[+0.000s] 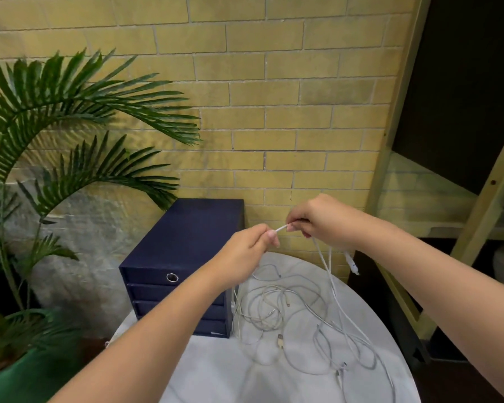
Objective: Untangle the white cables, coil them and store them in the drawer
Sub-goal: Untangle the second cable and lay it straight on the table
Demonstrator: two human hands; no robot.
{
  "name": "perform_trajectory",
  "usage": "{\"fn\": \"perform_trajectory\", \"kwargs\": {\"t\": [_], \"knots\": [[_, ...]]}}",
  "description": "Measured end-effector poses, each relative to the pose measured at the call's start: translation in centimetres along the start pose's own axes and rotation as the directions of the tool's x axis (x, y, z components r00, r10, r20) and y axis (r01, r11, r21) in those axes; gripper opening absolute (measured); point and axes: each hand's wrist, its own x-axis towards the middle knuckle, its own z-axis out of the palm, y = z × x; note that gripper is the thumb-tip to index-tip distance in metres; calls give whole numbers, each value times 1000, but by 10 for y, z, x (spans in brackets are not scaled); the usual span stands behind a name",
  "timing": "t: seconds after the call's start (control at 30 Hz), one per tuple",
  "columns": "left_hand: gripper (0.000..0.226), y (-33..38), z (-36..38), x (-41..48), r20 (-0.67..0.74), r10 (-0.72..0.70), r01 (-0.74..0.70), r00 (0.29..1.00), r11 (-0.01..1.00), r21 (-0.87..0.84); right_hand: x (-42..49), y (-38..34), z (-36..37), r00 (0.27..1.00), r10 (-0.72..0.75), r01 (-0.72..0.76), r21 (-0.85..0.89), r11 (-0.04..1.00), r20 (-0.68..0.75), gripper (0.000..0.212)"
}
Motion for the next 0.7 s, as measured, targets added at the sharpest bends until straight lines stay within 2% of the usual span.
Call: {"fn": "perform_trajectory", "kwargs": {"t": [0.1,0.17,0.3,0.5,0.7], "knots": [[33,-17,1,-2,-79,-7,12,997,998,54,0,1,-12,998,-9,4,-78,997,-59,21],[34,-36,-2,-11,-109,-33,44,993,993,107,-4,11,-21,996,14,-21,-70,997,-88,20],[37,-51,-2,-21,-148,-54,82,988,978,193,-11,14,-18,999,9,-10,-31,999,-40,17],[42,-51,-1,-31,-145,66,-22,987,958,287,-10,15,-16,999,24,-23,12,1000,-33,18],[60,-50,-1,-25,-311,2,118,950,922,368,-13,11,-2,1000,-11,12,69,998,-17,18]]}}
